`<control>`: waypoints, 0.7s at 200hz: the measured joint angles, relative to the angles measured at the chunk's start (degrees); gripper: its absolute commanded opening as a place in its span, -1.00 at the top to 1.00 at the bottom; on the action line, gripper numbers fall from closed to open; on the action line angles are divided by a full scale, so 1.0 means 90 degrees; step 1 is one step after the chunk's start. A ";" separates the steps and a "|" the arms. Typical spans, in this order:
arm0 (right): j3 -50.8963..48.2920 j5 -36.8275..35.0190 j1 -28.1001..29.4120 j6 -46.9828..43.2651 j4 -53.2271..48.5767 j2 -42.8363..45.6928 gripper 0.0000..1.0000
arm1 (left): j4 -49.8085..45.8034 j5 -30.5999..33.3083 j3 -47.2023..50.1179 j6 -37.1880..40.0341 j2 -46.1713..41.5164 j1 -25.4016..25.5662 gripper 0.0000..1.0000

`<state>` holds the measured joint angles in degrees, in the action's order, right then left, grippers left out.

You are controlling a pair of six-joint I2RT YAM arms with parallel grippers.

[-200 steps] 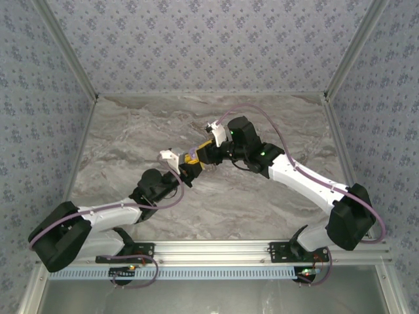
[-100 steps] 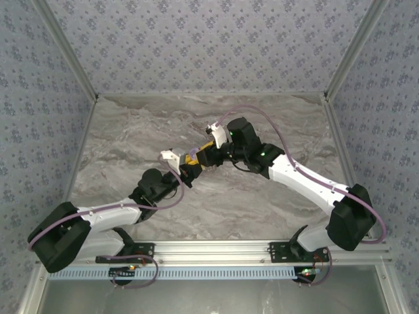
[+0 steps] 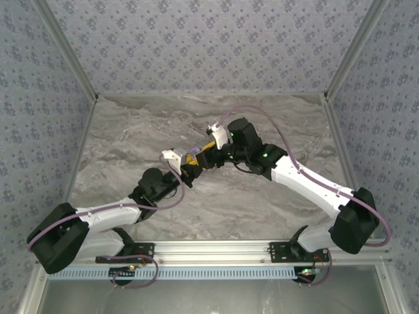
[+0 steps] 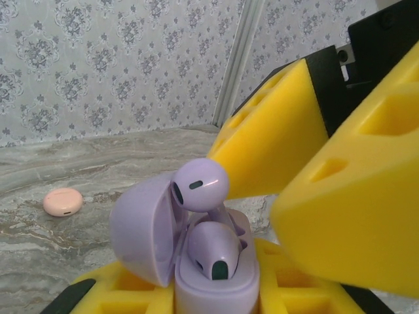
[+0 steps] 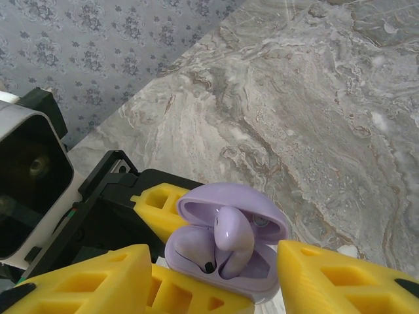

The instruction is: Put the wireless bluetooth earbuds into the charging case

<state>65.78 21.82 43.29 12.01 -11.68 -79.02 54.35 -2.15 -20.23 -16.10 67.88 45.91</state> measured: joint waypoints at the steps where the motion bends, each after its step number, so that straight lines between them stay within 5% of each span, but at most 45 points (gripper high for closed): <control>1: 0.0007 -0.0005 0.0000 -0.0002 -0.0007 0.0002 -0.12 | 0.0000 0.0002 0.0000 0.0002 0.0000 0.0000 0.52; 140: 0.0114 -0.0546 0.0000 0.0002 -0.0362 0.0151 -0.10 | -0.0250 -0.0138 -0.0083 0.0306 -0.0012 0.0117 0.52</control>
<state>66.81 16.91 43.29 12.03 -14.94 -77.67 52.10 -3.40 -20.97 -13.34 67.77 46.96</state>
